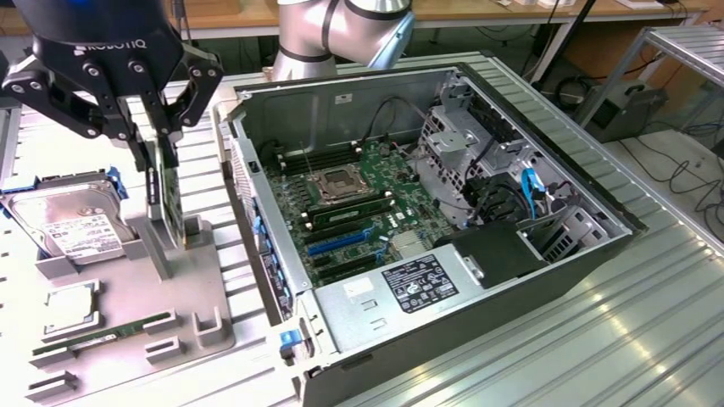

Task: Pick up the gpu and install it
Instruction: 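Pick up the gpu and move the gpu toward the slot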

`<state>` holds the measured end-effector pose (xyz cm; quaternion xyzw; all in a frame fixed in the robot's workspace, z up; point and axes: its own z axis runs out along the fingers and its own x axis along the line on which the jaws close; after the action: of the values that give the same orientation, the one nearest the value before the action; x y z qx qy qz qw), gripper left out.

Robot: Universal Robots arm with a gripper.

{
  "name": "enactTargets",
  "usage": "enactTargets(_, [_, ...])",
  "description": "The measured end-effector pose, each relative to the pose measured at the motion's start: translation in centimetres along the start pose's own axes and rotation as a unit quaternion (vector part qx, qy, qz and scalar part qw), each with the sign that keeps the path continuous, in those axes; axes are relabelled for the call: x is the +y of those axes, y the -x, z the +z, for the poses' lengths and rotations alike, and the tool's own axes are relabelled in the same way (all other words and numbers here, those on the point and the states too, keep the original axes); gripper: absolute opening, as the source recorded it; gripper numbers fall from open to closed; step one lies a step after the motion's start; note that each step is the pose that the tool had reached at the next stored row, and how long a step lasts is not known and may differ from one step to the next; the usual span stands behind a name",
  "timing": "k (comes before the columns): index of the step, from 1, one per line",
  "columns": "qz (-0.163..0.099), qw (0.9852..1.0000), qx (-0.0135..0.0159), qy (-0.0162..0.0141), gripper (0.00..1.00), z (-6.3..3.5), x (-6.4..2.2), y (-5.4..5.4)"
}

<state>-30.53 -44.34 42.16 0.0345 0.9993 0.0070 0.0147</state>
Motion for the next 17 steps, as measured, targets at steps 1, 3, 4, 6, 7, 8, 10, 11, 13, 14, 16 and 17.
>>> enactTargets(1, [0.0,1.0,0.0,0.0,0.26,-0.04,0.0,0.0])
enactTargets(3, [0.0,1.0,0.0,0.0,0.26,-0.13,0.0,0.0])
enactTargets(4, [0.0,1.0,0.0,0.0,0.26,-0.17,0.0,0.0])
enactTargets(6, [0.0,1.0,0.0,0.0,0.26,-0.24,0.01,0.01])
enactTargets(7, [0.0,1.0,0.0,0.0,0.26,-0.27,0.0,0.01])
enactTargets(8, [0.0,1.0,0.0,0.0,0.26,-0.29,0.01,0.01])
enactTargets(10, [0.0,1.0,0.0,0.0,0.26,-0.36,0.01,0.01])
enactTargets(11, [0.0,1.0,0.0,0.0,0.26,-0.39,0.01,0.01])
enactTargets(13, [0.0,1.0,0.0,0.0,0.26,-0.48,0.01,0.01])
enactTargets(14, [0.0,1.0,0.0,0.0,0.26,-0.52,0.01,0.01])
enactTargets(16, [0.0,1.0,0.0,0.0,0.26,-0.61,0.01,0.02])
enactTargets(17, [0.0,1.0,0.0,0.0,0.26,-0.67,0.01,0.02])
